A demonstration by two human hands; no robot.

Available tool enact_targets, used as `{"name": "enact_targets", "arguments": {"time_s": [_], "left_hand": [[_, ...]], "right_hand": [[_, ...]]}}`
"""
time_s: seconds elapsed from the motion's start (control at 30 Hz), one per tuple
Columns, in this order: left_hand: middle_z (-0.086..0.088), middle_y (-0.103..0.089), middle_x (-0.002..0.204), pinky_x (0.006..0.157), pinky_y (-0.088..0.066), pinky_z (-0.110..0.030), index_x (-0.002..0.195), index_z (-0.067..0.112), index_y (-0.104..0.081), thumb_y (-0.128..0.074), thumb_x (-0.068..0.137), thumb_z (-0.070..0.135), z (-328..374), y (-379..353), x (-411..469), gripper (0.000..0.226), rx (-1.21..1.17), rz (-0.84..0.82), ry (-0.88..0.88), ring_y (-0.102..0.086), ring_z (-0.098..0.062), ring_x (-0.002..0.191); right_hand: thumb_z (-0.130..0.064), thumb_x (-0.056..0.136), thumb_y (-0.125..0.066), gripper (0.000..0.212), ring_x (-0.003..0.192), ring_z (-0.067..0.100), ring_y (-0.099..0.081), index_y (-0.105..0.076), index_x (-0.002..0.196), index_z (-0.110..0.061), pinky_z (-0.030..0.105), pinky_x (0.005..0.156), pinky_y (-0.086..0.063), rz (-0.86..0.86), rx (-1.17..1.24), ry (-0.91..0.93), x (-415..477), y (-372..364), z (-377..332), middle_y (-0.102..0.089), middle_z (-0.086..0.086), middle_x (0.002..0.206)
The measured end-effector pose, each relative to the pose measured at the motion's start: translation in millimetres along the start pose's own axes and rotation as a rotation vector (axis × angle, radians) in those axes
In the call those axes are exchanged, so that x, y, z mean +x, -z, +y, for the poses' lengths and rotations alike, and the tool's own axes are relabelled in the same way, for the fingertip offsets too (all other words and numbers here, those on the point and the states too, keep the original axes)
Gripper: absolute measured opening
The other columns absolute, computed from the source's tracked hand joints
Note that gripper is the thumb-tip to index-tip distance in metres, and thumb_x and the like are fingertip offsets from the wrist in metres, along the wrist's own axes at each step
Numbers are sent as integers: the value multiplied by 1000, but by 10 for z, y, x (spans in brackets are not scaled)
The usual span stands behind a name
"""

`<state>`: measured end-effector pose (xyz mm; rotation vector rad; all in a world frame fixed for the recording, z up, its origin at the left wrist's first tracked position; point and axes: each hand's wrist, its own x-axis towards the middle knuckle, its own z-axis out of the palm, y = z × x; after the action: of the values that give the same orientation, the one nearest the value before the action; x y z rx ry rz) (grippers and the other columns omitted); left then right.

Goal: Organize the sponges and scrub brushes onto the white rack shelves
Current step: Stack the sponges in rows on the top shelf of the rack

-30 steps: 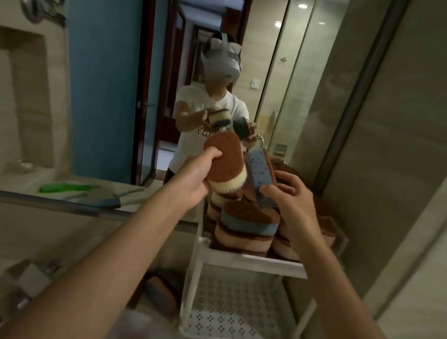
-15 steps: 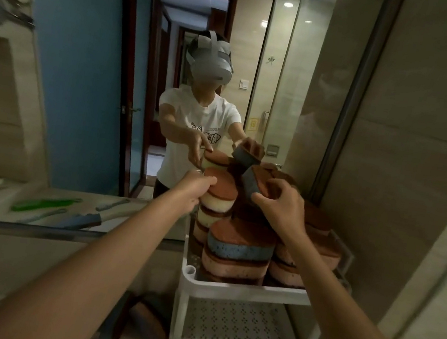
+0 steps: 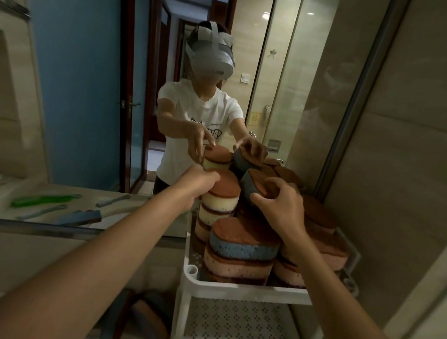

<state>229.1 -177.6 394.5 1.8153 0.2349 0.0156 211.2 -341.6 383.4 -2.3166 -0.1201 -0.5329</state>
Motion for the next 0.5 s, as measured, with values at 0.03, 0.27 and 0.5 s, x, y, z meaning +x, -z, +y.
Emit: {"name": "enact_targets", "arguments": {"time_s": [0.03, 0.27, 0.5], "left_hand": [[-9, -54, 131, 88, -39, -29, 133, 4, -45, -45, 96, 20, -1, 3, -7, 41, 25, 9, 0, -50, -24, 122], [-8, -41, 147, 108, -32, -32, 144, 8, -32, -34, 101, 25, -125, -89, 4, 47, -80, -39, 48, -40, -24, 134], [-10, -41, 147, 107, -34, -33, 145, 9, -31, -29, 102, 28, -155, -197, -6, 47, -167, -34, 33, -41, -25, 134]], "right_hand": [[-27, 81, -69, 56, 116, 24, -55, -51, 131, -12, 32, 90, -48, 2, -2, 4, 4, -4, -5, -58, 9, 128], [-32, 79, -68, 50, 114, 24, -56, -56, 127, -21, 31, 89, -47, -4, -52, 67, 19, -65, -11, -61, 8, 125], [-38, 81, -65, 47, 115, 30, -53, -56, 126, -30, 37, 92, -49, -38, -123, 70, 22, -102, 49, -54, 11, 129]]}}
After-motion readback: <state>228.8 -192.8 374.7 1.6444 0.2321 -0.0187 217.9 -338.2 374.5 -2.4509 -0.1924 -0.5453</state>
